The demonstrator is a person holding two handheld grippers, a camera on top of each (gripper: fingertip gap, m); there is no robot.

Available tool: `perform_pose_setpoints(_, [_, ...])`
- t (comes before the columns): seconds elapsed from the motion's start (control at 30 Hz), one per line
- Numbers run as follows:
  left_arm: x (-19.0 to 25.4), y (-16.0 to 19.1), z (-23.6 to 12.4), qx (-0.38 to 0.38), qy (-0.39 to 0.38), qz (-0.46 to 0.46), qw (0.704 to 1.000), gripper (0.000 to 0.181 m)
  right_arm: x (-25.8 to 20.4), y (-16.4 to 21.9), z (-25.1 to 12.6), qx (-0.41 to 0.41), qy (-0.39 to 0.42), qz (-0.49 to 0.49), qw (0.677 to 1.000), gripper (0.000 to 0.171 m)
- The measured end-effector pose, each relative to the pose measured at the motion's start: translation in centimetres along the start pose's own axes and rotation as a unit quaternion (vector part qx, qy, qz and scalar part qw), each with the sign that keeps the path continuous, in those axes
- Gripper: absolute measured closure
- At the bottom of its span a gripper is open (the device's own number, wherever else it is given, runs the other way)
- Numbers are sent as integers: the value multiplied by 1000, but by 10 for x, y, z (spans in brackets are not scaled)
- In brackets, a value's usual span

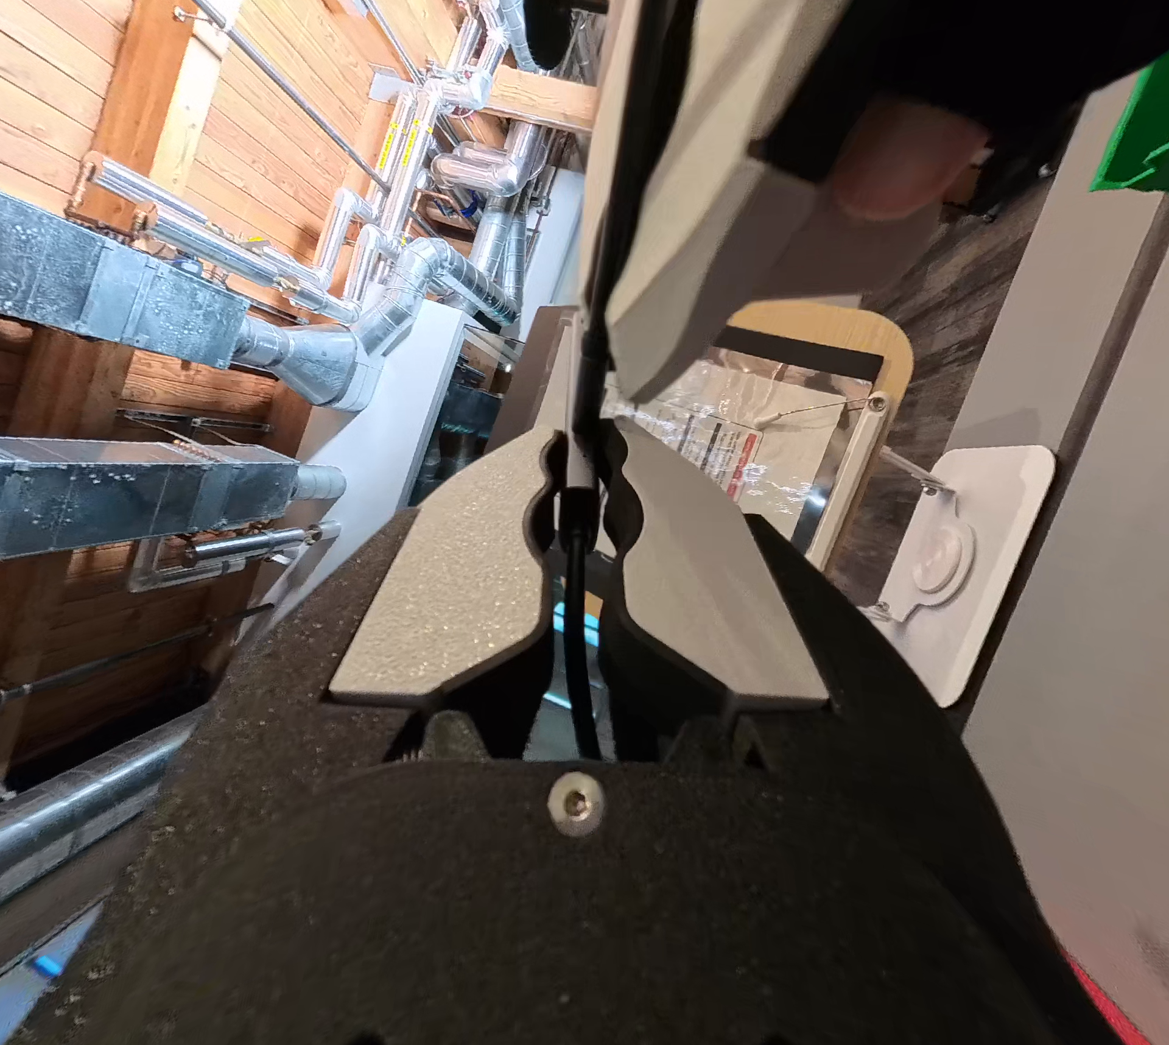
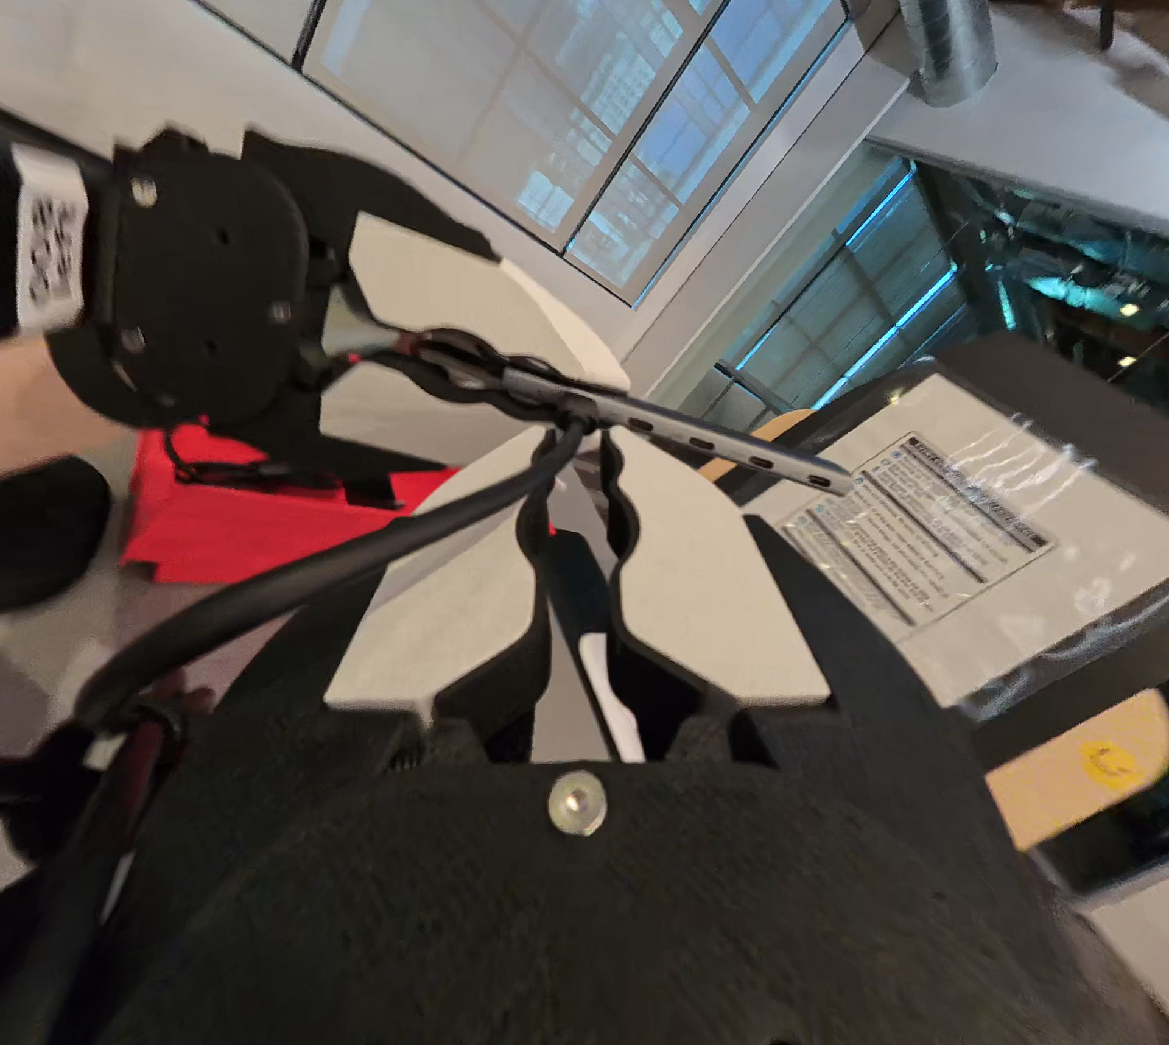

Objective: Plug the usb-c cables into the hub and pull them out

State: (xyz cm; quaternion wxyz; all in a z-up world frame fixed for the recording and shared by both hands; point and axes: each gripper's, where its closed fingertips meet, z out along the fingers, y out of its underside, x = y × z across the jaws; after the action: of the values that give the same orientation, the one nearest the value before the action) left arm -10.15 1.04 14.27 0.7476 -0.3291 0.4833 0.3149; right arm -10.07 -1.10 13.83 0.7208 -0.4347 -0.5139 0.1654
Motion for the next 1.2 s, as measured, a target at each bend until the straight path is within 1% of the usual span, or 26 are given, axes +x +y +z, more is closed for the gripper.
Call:
perform_pose_setpoints(0.07, [2, -2, -3, 13, 29, -15, 999, 172, 3, 1, -7, -6, 7, -55, 998, 146])
perform_pose_setpoints(0.13, [2, -6, -9, 34, 56, -30, 997, 172, 7, -1, -16, -4, 20, -114, 993, 144])
perform_pose_setpoints(0.2, [11, -13, -17, 63, 111, -43, 991, 171, 11, -2, -23, -1, 39, -168, 985, 141])
perform_pose_setpoints(0.3, [15, -25, -29, 109, 154, -59, 980, 171, 7, 8, -25, -27, 30, -224, 974, 139])
perform_pose_setpoints(0.37, [18, -31, -34, 126, 175, -68, 974, 171, 2, 16, -24, -47, 14, -237, 970, 139])
perform_pose_setpoints(0.43, [23, -36, -39, 137, 202, -74, 967, 171, -5, 19, -22, -52, -10, -239, 970, 148])
perform_pose_setpoints(0.47, [25, -38, -40, 139, 210, -76, 965, 171, -5, 20, -22, -55, -6, -242, 969, 155])
perform_pose_setpoints(0.67, [33, -37, -40, 143, 251, -137, 947, 170, -9, 30, -26, -100, -42, -230, 967, 157])
perform_pose_setpoints(0.73, [33, -33, -34, 132, 247, -168, 945, 166, -6, 39, -28, -133, -49, -224, 964, 159])
perform_pose_setpoints(0.77, [29, -29, -31, 124, 233, -180, 948, 161, -1, 44, -31, -152, -44, -224, 962, 160])
perform_pose_setpoints(0.8, [27, -24, -29, 114, 224, -190, 949, 160, 6, 50, -37, -170, -38, -218, 960, 160])
perform_pose_setpoints(0.9, [13, -18, -30, 103, 224, -248, 937, 153, 40, 64, -65, -224, 5, -166, 960, 160])
perform_pose_setpoints(1.0, [-6, -11, -31, 95, 209, -299, 926, 151, 87, 82, -113, -291, 86, -85, 949, 160])
perform_pose_setpoints(1.07, [-6, -2, -30, 72, 208, -298, 929, 152, 112, 97, -153, -342, 142, -44, 928, 160])
perform_pose_setpoints(1.1, [-3, 2, -30, 61, 213, -291, 931, 152, 121, 102, -171, -354, 165, -23, 920, 160])
perform_pose_setpoints(1.2, [8, 9, -26, 34, 230, -288, 929, 152, 140, 105, -213, -350, 222, 29, 909, 160])
